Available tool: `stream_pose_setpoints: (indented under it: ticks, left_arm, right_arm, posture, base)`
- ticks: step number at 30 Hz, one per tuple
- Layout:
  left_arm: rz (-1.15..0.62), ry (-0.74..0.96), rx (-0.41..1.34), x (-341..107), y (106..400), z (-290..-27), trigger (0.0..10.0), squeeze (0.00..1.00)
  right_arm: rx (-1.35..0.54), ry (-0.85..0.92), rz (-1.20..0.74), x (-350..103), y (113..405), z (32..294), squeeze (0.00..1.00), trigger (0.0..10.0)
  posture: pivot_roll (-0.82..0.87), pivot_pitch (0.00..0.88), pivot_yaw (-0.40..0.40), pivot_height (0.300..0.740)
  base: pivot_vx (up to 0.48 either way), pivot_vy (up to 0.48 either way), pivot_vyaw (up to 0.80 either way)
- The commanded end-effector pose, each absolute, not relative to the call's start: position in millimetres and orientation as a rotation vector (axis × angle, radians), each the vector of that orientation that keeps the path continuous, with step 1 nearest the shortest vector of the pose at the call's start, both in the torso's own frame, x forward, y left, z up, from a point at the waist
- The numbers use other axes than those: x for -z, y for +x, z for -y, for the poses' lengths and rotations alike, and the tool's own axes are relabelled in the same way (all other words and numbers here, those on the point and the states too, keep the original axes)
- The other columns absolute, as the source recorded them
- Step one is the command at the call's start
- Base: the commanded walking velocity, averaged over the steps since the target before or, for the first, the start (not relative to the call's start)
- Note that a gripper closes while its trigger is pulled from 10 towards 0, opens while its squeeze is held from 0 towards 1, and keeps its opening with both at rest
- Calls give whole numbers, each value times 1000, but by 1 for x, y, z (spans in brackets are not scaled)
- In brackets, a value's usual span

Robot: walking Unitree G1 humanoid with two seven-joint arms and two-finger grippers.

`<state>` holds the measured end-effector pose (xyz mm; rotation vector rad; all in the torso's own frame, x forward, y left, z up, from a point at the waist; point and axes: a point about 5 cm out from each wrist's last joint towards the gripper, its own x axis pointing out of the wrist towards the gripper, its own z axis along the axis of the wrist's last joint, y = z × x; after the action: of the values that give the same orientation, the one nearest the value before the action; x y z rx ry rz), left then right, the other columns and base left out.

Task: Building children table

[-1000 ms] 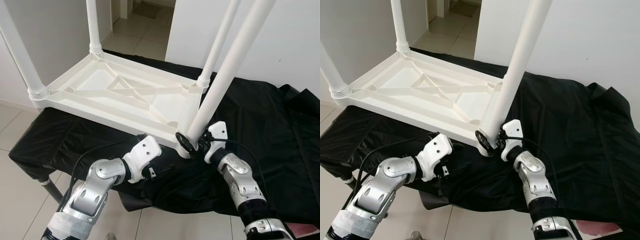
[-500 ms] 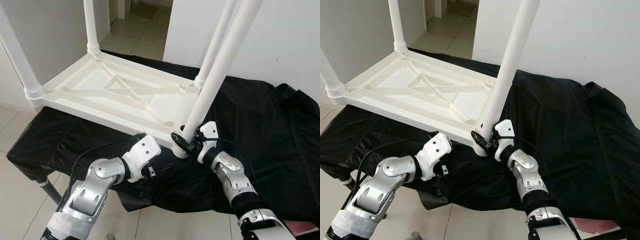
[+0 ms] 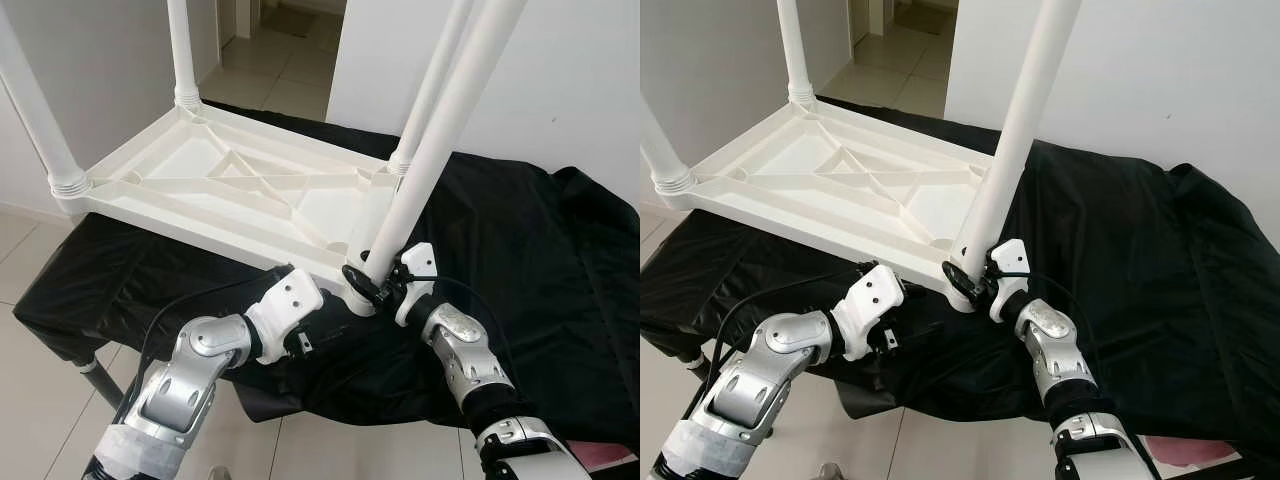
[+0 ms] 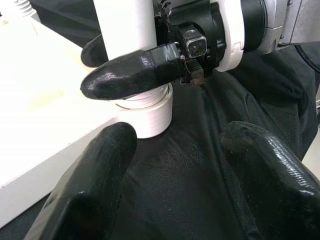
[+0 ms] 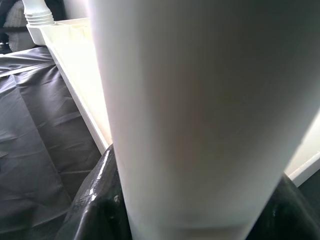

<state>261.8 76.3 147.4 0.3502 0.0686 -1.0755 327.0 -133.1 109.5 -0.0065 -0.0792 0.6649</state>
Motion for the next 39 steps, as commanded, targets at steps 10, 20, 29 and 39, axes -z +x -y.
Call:
stream_pose_setpoints:
  ticks: [10, 20, 29, 39]
  left_arm:
    - [-71, 342, 1027, -144, 260, -74, 10000, 0]
    - [-73, 345, 1046, -143, 260, -72, 10000, 0]
    - [-68, 355, 1051, -143, 261, -71, 10000, 0]
    - [-75, 365, 1073, -142, 260, -71, 10000, 0]
  right_arm:
    - [-547, 22, 100, -114, 323, 134, 0, 10000]
    - [-214, 14, 63, -105, 308, 129, 0, 10000]
    - [-6, 94, 23, -99, 299, 119, 0, 10000]
    - [-41, 129, 68, -110, 294, 107, 0, 10000]
  posture:
    - [85, 35, -122, 740]
    - [75, 21, -127, 740]
    - [77, 8, -131, 740]
    - [61, 2, -111, 740]
  base:
    - [0, 0, 0]
    - [0, 0, 0]
    - [0, 0, 0]
    - [0, 0, 0]
